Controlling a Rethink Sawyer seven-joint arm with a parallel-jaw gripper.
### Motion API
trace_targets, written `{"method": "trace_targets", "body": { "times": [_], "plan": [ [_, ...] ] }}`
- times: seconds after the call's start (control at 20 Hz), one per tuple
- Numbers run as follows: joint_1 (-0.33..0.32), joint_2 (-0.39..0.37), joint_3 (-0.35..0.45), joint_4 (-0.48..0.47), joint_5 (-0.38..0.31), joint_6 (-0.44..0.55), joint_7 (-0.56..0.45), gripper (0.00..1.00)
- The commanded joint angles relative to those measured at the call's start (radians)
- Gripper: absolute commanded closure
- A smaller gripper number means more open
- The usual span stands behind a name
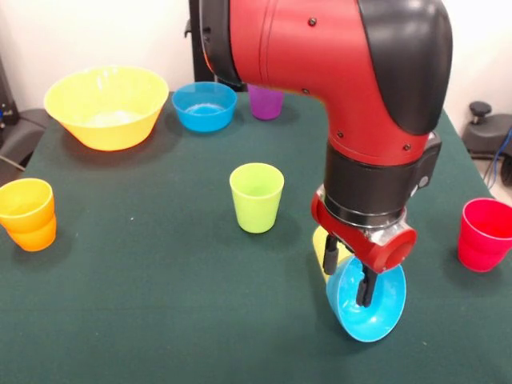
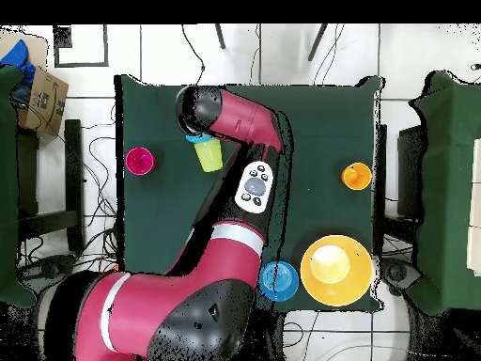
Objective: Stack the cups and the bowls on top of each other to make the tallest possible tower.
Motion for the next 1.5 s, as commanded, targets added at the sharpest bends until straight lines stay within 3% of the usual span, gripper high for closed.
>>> {"method": "trace_targets", "body": {
  "times": [0.05, 0.3, 0.65, 1.1, 1.5],
  "plan": [
    [0.042, 0.042, 0.034, -0.057, 0.004, 0.102, 0.236, 0.00],
    [0.062, 0.036, 0.021, -0.045, -0.007, 0.131, 0.223, 0.00],
    [0.066, 0.037, -0.003, -0.087, -0.031, 0.258, 0.180, 0.00],
    [0.057, 0.012, -0.013, -0.061, -0.053, 0.280, 0.120, 0.00],
    [0.065, 0.034, -0.051, -0.107, -0.084, 0.322, 0.088, 0.00]
  ]
}}
